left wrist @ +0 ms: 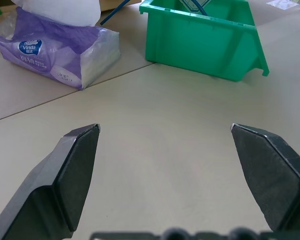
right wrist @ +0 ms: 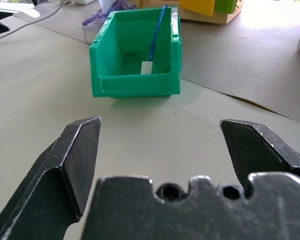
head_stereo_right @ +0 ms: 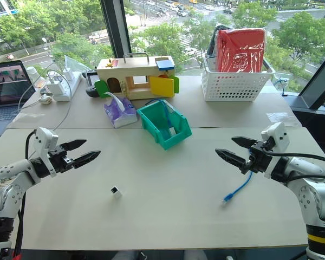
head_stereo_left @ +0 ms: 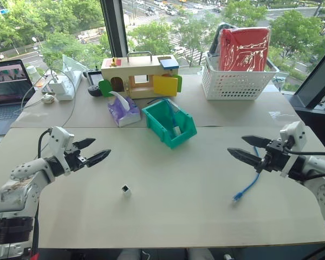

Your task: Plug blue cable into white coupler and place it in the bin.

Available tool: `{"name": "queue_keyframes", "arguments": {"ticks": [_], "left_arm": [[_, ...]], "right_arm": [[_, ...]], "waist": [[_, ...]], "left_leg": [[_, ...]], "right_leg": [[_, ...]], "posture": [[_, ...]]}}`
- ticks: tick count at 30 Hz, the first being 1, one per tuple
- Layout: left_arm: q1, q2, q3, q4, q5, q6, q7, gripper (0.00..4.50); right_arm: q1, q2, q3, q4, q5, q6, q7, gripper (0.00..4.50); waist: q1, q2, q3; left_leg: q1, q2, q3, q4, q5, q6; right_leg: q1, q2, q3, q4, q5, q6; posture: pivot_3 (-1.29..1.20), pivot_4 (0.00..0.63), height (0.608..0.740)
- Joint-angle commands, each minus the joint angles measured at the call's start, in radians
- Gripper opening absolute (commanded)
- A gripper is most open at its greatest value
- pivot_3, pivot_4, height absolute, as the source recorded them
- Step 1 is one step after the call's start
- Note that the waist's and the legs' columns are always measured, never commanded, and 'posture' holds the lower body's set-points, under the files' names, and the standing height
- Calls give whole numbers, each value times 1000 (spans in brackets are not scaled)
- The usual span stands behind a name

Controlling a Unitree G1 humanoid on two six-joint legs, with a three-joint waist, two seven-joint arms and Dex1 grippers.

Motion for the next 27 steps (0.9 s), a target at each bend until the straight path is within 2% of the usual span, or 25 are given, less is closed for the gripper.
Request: {"name": "queue_keyframes", "arguments": {"ticks": [1,4,5,8,12,15,20,23,27], "left_arm": [[-33,25,8,-28,-49,-19,-118,4500],[-95,99,-77,-75,-101,15,-349,4500],[-112,117,-110,-95,-102,27,-395,4500],[-148,144,-171,-120,-94,23,-482,4500],[-158,177,-296,-105,23,-51,-584,4500],[-169,170,-314,-104,23,-40,-600,4500],[-182,149,-303,-130,1,-33,-582,4500],[-186,141,-291,-145,-20,-5,-564,4500],[-192,129,-239,-181,-117,91,-535,4500]], "right_arm": [[-3,-39,-14,-48,26,10,36,4418],[41,-139,-5,-159,86,109,118,4418],[75,-187,17,-180,55,100,158,4418],[114,-259,55,-176,-3,72,200,4418],[111,-304,111,-90,-83,-14,280,4418],[97,-316,132,-46,-108,-57,331,4418],[78,-356,234,110,-272,-274,444,4418],[29,-343,274,195,-312,-344,483,4418],[-16,-340,336,276,-372,-432,546,4418]], "waist": [[0,0,0],[4,1,1],[5,1,1],[4,0,0],[-7,0,1],[-11,1,1],[-7,1,1],[-7,1,1],[-14,1,1]], "left_leg": [[0,0,0,0,0,0],[-2,0,0,1,0,0],[-2,0,0,2,0,0],[-1,0,0,2,0,1],[0,0,1,4,0,1],[0,0,1,4,0,1],[-1,0,1,5,0,1],[-1,0,1,6,0,1],[-1,0,1,6,0,1]], "right_leg": [[0,0,0,0,0,0],[-1,0,0,0,0,0],[-1,0,0,1,0,0],[1,0,0,-1,0,0],[2,0,0,0,0,0],[1,0,0,1,0,0],[1,0,0,1,0,0],[1,0,0,1,0,0],[1,0,0,2,0,0]], "posture": [[0,150,740],[0,150,740],[0,150,740],[0,150,740],[0,150,740],[0,150,740],[0,150,740],[0,150,740],[0,150,740]]}}
